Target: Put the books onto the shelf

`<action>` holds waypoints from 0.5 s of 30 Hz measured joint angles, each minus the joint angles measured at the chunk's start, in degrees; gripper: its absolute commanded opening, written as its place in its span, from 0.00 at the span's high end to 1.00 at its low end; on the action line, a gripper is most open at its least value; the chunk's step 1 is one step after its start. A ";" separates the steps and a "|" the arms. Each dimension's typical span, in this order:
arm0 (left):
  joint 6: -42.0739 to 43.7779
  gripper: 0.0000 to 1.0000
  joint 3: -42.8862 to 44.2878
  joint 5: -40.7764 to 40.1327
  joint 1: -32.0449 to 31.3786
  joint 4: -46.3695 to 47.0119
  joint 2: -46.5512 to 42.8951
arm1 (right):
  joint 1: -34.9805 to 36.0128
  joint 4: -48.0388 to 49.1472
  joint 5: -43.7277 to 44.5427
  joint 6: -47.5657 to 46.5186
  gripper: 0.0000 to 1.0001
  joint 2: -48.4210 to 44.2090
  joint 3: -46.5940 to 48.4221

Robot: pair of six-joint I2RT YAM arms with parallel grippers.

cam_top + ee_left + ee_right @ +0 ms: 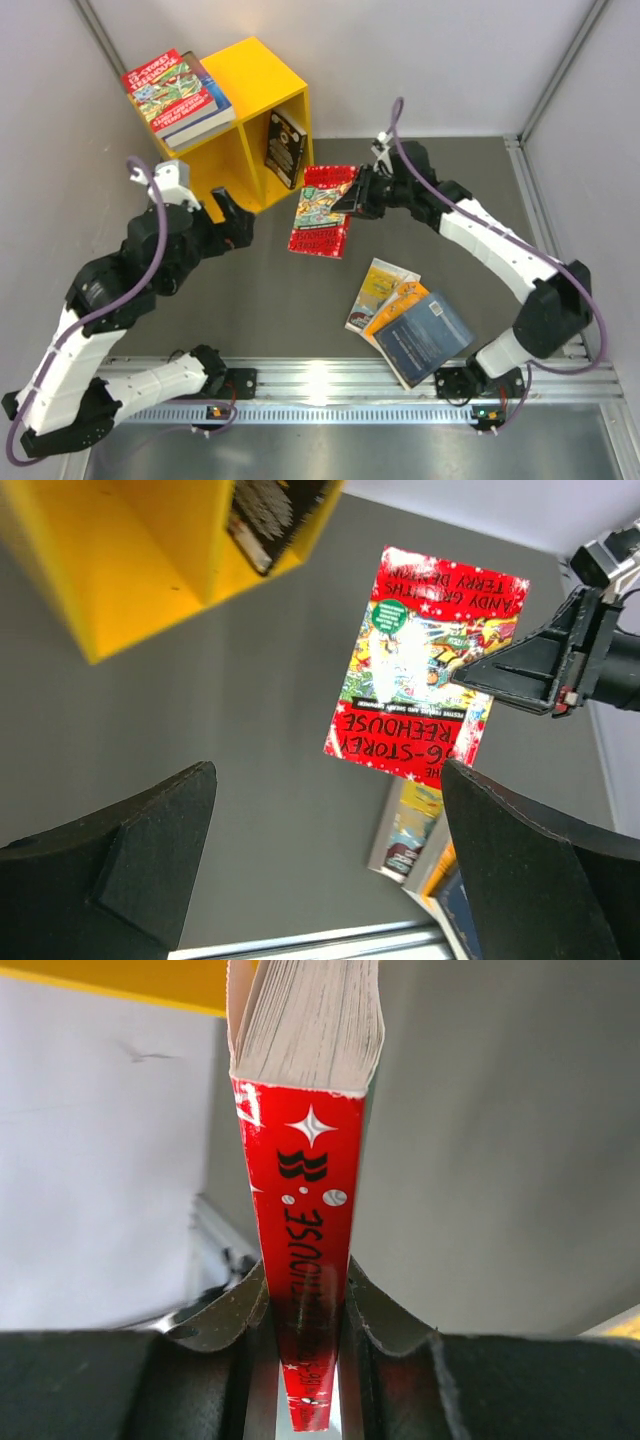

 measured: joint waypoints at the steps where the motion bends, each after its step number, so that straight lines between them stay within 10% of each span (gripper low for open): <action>1: -0.02 0.01 0.66 -1.33 0.00 -1.49 -0.42 | 0.92 -0.98 1.70 -1.11 1.00 2.08 1.73; 15: -5.79 0.02 1.79 -6.47 0.00 -14.62 -2.27 | 6.19 -3.21 20.48 -12.98 1.00 22.71 32.20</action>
